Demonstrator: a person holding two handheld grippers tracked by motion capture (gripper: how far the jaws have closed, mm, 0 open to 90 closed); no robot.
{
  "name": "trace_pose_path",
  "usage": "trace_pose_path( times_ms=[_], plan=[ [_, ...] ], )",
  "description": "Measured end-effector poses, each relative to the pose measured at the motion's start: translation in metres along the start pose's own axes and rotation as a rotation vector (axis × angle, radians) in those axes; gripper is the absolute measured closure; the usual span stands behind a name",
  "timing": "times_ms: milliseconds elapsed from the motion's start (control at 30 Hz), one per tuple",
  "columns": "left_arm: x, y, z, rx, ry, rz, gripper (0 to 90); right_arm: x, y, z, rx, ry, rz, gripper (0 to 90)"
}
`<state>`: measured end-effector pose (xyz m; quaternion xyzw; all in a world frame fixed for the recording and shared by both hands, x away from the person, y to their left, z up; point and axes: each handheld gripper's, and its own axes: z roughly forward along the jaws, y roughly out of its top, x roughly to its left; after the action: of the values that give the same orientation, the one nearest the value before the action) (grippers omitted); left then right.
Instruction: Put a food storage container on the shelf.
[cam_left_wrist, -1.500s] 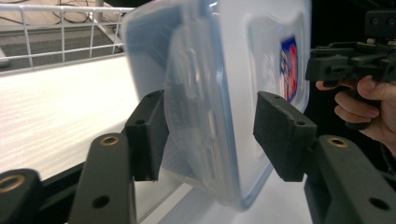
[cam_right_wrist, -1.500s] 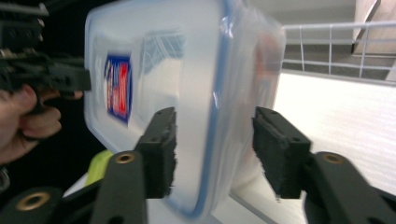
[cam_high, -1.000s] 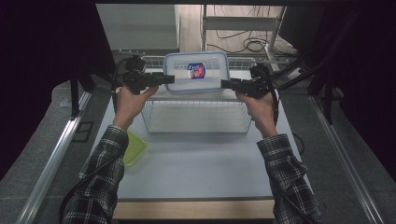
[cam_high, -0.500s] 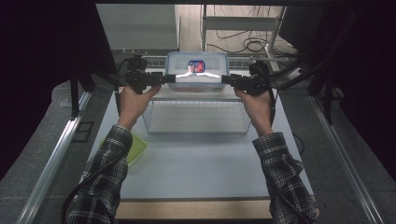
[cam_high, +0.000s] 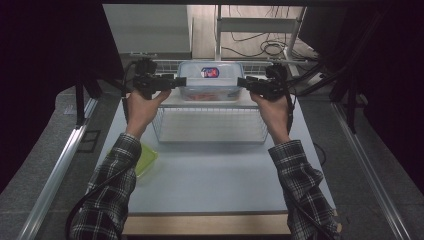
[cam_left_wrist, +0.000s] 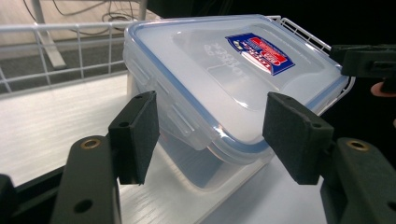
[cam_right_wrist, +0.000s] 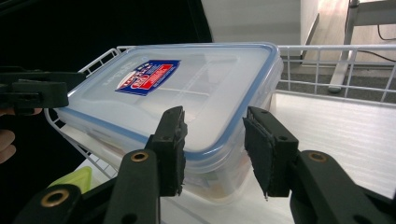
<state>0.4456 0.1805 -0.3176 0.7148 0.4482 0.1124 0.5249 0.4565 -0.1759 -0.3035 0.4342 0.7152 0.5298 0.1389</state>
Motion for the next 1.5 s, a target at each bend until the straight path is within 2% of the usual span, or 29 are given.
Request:
trace_pose_path(
  times_ms=[133, 200, 233, 267, 333, 400, 467, 500, 600, 700, 733, 767, 933, 967, 1000, 1133, 1300, 1333, 1367, 1433, 1500],
  plan=[
    [-0.004, 0.0, -0.006, -0.011, -0.005, 0.014, 34.4, 0.002, -0.001, -0.007, -0.006, 0.021, -0.027, 52.4],
    [-0.009, -0.002, -0.012, -0.022, -0.012, 0.048, 32.4, 0.003, -0.003, -0.01, -0.004, 0.027, -0.038, 49.3],
    [-0.009, -0.002, -0.012, -0.022, -0.012, 0.048, 31.2, 0.003, -0.005, -0.012, -0.004, 0.033, -0.041, 47.8],
    [-0.014, -0.006, -0.015, -0.017, -0.018, 0.077, 29.9, 0.003, -0.006, -0.014, -0.008, 0.037, -0.046, 46.1],
    [-0.019, -0.011, -0.018, -0.01, -0.011, 0.105, 29.3, 0.005, -0.01, -0.018, 0.0, 0.039, -0.065, 43.1],
    [-0.021, -0.013, -0.02, -0.009, -0.014, 0.111, 28.7, 0.006, -0.013, -0.019, 0.006, 0.038, -0.076, 41.8],
    [-0.024, -0.018, -0.022, -0.001, -0.025, 0.121, 25.5, 0.009, -0.02, -0.023, 0.009, 0.033, -0.107, 37.7],
    [-0.026, -0.023, -0.023, 0.015, -0.024, 0.134, 24.5, 0.01, -0.022, -0.024, 0.012, 0.032, -0.113, 36.5],
    [-0.029, -0.029, -0.024, 0.021, -0.022, 0.146, 22.9, 0.011, -0.027, -0.027, 0.017, 0.042, -0.12, 35.2],
    [-0.033, -0.043, -0.027, 0.03, -0.036, 0.152, 20.2, 0.015, -0.037, -0.033, 0.016, 0.048, -0.147, 30.1],
    [-0.033, -0.043, -0.027, 0.03, -0.036, 0.152, 20.1, 0.017, -0.039, -0.033, 0.02, 0.045, -0.157, 28.7],
    [-0.034, -0.05, -0.029, 0.036, -0.038, 0.153, 19.8, 0.018, -0.042, -0.034, 0.024, 0.04, -0.169, 27.7],
    [-0.04, -0.07, -0.031, 0.067, -0.021, 0.183, 18.3, 0.023, -0.059, -0.036, 0.047, 0.048, -0.207, 22.5],
    [-0.04, -0.07, -0.031, 0.067, -0.021, 0.183, 18.0, 0.023, -0.062, -0.036, 0.05, 0.048, -0.213, 21.8],
    [-0.044, -0.078, -0.033, 0.074, -0.009, 0.203, 18.0, 0.024, -0.066, -0.036, 0.055, 0.051, -0.219, 21.1],
    [-0.05, -0.095, -0.036, 0.085, -0.004, 0.227, 16.4, 0.028, -0.079, -0.037, 0.066, 0.055, -0.244, 18.5],
    [-0.056, -0.116, -0.04, 0.092, -0.013, 0.237, 13.7, 0.032, -0.096, -0.039, 0.075, 0.063, -0.259, 15.5],
    [-0.056, -0.116, -0.04, 0.092, -0.013, 0.237, 13.4, 0.032, -0.096, -0.039, 0.075, 0.063, -0.259, 15.5],
    [-0.058, -0.124, -0.041, 0.095, -0.008, 0.24, 12.9, 0.033, -0.104, -0.04, 0.078, 0.071, -0.259, 14.5],
    [-0.059, -0.128, -0.042, 0.097, -0.01, 0.241, 12.2, 0.034, -0.107, -0.041, 0.078, 0.073, -0.26, 14.0],
    [-0.061, -0.139, -0.044, 0.102, -0.012, 0.238, 11.6, 0.034, -0.117, -0.042, 0.087, 0.077, -0.269, 12.0]
  ],
)
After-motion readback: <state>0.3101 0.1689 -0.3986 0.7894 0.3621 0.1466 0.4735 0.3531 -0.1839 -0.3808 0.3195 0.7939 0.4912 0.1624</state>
